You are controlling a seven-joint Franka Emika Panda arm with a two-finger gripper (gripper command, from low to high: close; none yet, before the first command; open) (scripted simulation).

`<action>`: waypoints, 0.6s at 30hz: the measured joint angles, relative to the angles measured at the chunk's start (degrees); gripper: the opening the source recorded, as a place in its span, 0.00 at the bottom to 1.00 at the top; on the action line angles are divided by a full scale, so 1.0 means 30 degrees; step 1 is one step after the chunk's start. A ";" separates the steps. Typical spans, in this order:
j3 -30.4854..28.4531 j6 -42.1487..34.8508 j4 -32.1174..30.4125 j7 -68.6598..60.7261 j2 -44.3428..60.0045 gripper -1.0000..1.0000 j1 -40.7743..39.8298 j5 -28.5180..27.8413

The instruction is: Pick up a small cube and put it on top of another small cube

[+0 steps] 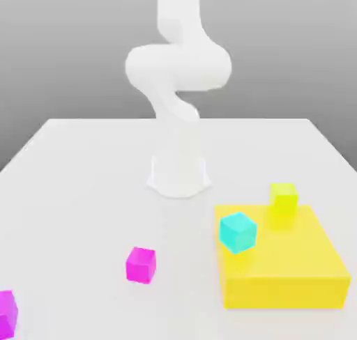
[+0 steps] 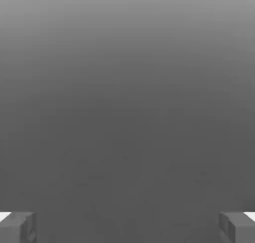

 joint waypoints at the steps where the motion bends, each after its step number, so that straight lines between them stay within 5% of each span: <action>1: -0.0047 0.0512 -0.0515 0.0067 0.0704 0.50 -0.0132 -0.0062; 18: -0.1445 0.9246 -0.9116 0.0510 1.2873 0.50 -0.2120 -0.0133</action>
